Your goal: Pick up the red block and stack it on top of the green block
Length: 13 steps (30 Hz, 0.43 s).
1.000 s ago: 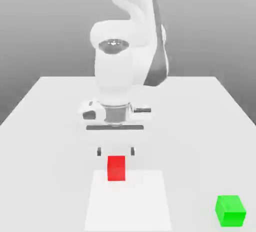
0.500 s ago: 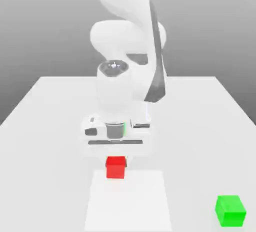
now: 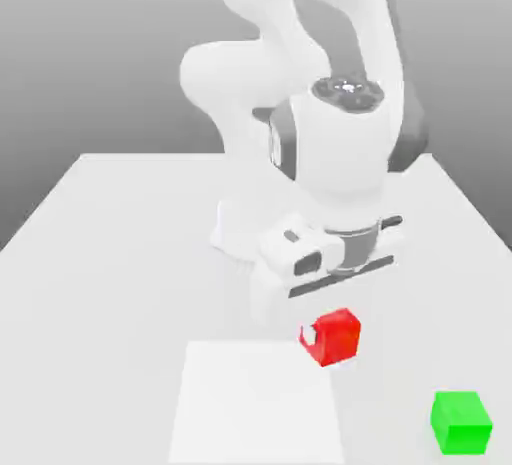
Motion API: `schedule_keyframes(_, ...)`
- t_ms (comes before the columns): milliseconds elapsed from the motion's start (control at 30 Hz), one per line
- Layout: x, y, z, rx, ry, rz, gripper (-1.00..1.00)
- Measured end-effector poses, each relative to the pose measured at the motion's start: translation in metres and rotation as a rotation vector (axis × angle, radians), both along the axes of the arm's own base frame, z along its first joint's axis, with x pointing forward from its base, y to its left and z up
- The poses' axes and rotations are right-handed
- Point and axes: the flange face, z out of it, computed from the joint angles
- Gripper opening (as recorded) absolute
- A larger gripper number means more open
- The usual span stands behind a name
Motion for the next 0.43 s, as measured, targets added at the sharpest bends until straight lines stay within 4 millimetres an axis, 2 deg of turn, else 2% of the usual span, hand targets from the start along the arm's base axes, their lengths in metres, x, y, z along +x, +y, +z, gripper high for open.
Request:
schedule_keyframes(167,0.023,0.086,0.01,-0.006,-0.003,0.25,-1.0)
schedule_keyframes(233,0.026,0.104,-0.004,-0.008,-0.004,0.298,-1.0)
schedule_keyframes(300,0.027,0.109,-0.031,-0.008,-0.004,0.31,-1.0)
schedule_keyframes(333,0.026,0.11,-0.044,-0.009,-0.004,0.312,1.0)
schedule_keyframes(433,0.026,0.11,-0.044,-0.009,-0.004,0.312,1.0)
